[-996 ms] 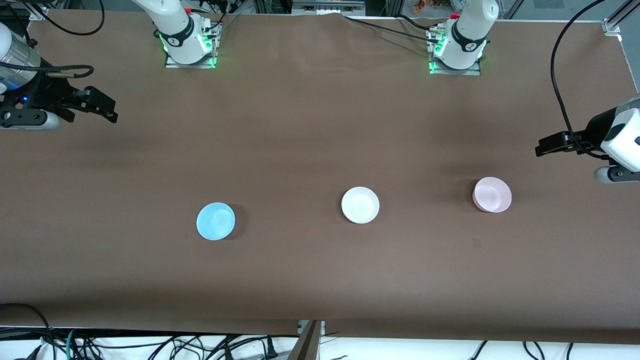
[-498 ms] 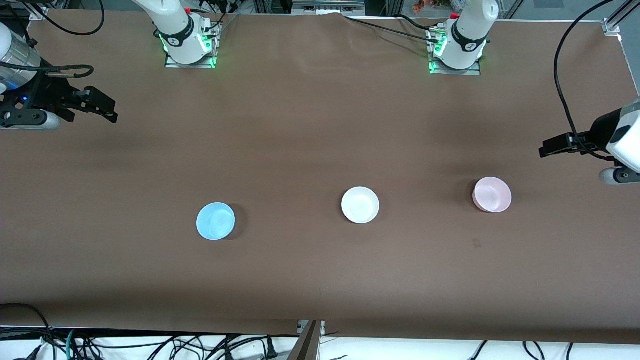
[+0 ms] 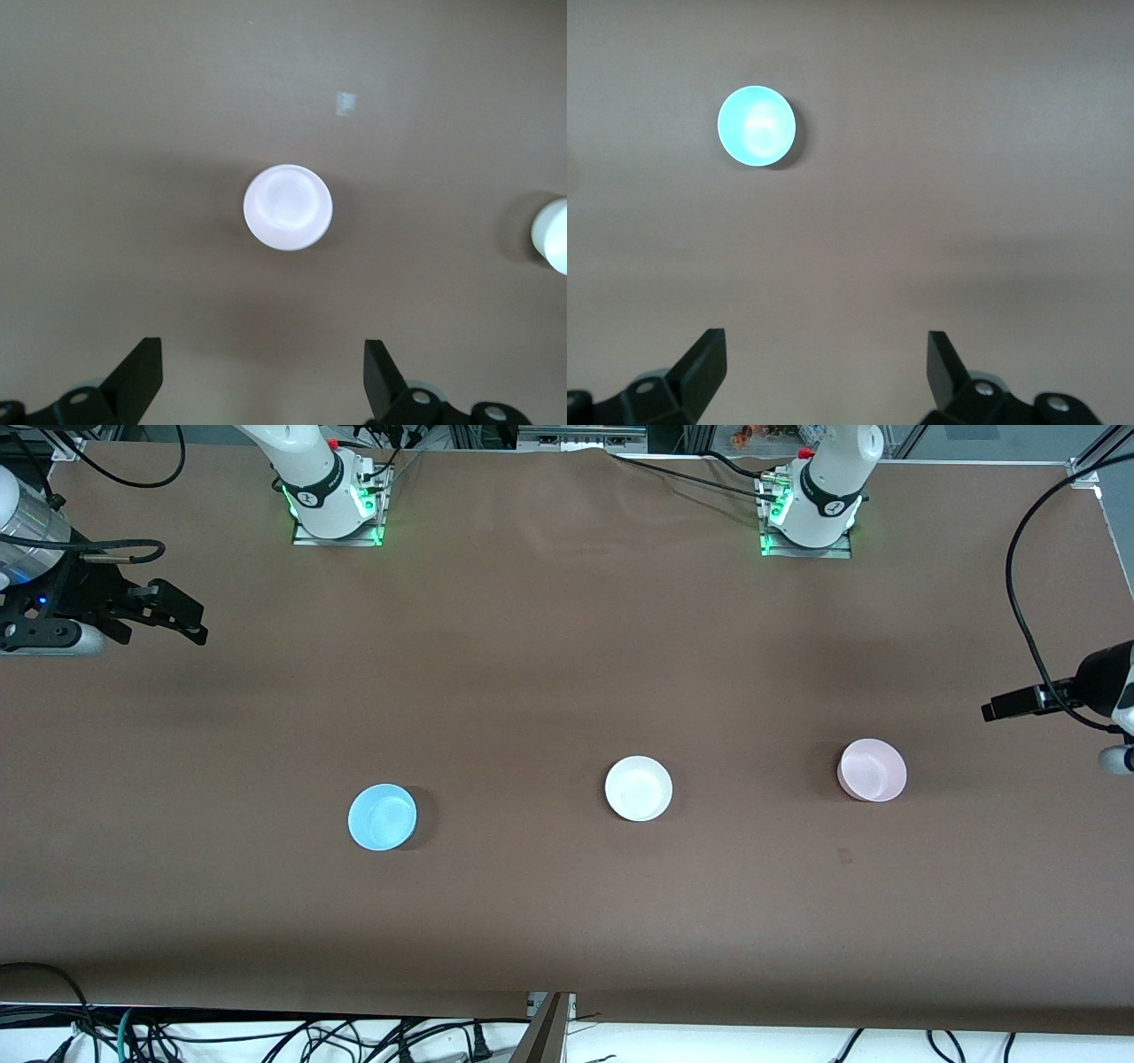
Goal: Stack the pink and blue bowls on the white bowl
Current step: 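Reach the left gripper down to the pink bowl rim and grasp it, then carry the pink bowl with the left gripper while the right gripper reaches out, then lower the pink bowl into the white bowl while the right gripper grasps the blue bowl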
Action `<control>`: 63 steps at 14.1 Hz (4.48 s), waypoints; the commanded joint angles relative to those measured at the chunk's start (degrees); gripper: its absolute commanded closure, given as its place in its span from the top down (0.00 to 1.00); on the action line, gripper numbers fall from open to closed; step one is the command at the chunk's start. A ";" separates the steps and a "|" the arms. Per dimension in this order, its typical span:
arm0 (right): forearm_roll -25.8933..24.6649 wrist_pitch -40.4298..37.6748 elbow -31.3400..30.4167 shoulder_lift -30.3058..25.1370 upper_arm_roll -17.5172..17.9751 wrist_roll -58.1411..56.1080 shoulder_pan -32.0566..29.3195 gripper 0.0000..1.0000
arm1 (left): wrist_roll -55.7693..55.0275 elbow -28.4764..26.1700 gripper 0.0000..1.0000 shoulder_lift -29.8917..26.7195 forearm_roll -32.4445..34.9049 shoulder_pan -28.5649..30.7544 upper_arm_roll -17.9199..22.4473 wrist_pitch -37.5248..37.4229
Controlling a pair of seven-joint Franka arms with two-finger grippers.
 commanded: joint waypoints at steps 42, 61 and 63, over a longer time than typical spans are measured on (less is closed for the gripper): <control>0.04 3.07 1.80 2.06 0.09 0.21 -0.01 1.00 | 22.43 -24.77 0.00 8.47 -20.89 -2.83 6.07 34.58; -0.32 18.77 3.64 29.73 0.36 -0.23 2.71 1.00 | -23.83 -9.02 0.00 18.04 -20.72 -34.66 5.19 39.21; 0.56 24.05 3.64 34.30 0.53 0.30 2.97 0.99 | -23.66 -9.20 0.00 18.48 -20.72 -34.83 5.02 39.21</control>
